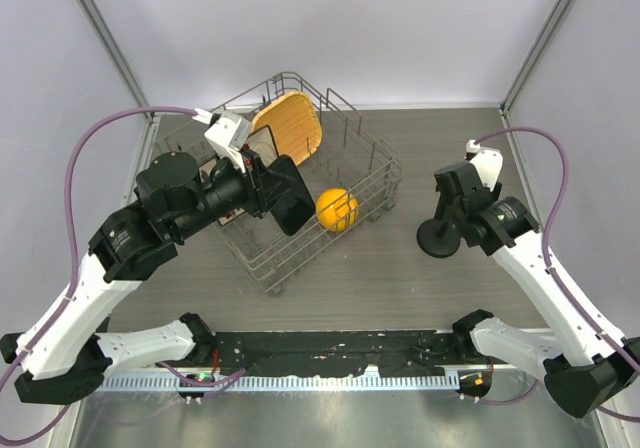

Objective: Place the phone on the phone stand

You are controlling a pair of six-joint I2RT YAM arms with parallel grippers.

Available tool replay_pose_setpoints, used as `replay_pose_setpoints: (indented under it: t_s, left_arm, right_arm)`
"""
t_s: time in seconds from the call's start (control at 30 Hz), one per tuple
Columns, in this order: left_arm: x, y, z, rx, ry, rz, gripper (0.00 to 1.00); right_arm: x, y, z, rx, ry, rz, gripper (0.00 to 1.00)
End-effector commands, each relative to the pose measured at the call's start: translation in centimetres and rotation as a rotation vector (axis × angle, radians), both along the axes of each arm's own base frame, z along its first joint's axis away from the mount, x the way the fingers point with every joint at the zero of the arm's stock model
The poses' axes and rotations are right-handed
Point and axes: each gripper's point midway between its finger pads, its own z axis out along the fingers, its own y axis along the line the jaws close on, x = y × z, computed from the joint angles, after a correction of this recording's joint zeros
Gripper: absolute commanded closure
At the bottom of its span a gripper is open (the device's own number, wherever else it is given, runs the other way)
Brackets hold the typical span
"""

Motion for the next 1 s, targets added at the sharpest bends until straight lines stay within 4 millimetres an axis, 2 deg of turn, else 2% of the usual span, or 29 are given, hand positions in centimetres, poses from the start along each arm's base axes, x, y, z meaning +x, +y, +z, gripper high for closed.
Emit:
replay_pose_setpoints:
  t_s: [0.0, 0.13, 0.3, 0.4, 0.47, 0.57, 0.73, 0.77, 0.83, 0.93, 0.97]
  left_arm:
    - [-0.2, -0.4, 2.9, -0.072, -0.087, -0.028, 1.0]
    - [-0.3, -0.7, 2.6, -0.066, -0.08, -0.043, 1.0]
    - [-0.1, -1.2, 2.2, -0.067, -0.068, -0.05, 1.0]
    - [-0.2, -1.8, 2.0, -0.07, -0.051, -0.073, 1.0]
    - [-0.2, -2.1, 2.0, -0.075, -0.042, -0.081, 1.0]
    - [-0.2, -2.5, 1.9, -0.079, -0.033, -0.091, 1.0]
    - [0.0, -2.9, 1.6, -0.073, -0.016, -0.096, 1.0]
    - [-0.1, -3.0, 1.5, -0.073, -0.011, -0.102, 1.0]
    - [0.0, -3.2, 1.4, -0.072, -0.008, -0.106, 1.0]
    - [0.1, -3.5, 1.3, -0.07, -0.003, -0.11, 1.0]
    - [0.1, -3.7, 1.2, -0.068, 0.0, -0.116, 1.0]
  right_arm:
    - [1.8, -0.2, -0.4, 0.016, -0.015, 0.041, 0.42]
    - [2.1, 1.5, -1.4, 0.061, 0.021, 0.132, 0.48]
    - [2.1, 1.8, -1.8, 0.06, 0.015, 0.167, 0.48]
    - [2.2, 1.2, -2.2, 0.028, 0.03, 0.151, 0.49]
    - [2.3, 0.9, -2.2, 0.007, 0.03, 0.143, 0.55]
    - [2.4, -0.6, -1.8, -0.052, 0.009, 0.073, 0.61]
    - [2.8, -0.8, -1.5, -0.057, -0.02, 0.053, 0.62]
    - [3.0, -0.7, -1.4, -0.057, -0.023, 0.057, 0.69]
    - [3.2, -0.7, -1.6, -0.066, -0.013, 0.057, 0.72]
    - [3.4, -0.7, -1.6, -0.081, -0.011, 0.069, 0.87]
    - [3.4, -0.2, -1.8, -0.068, 0.0, 0.1, 0.97]
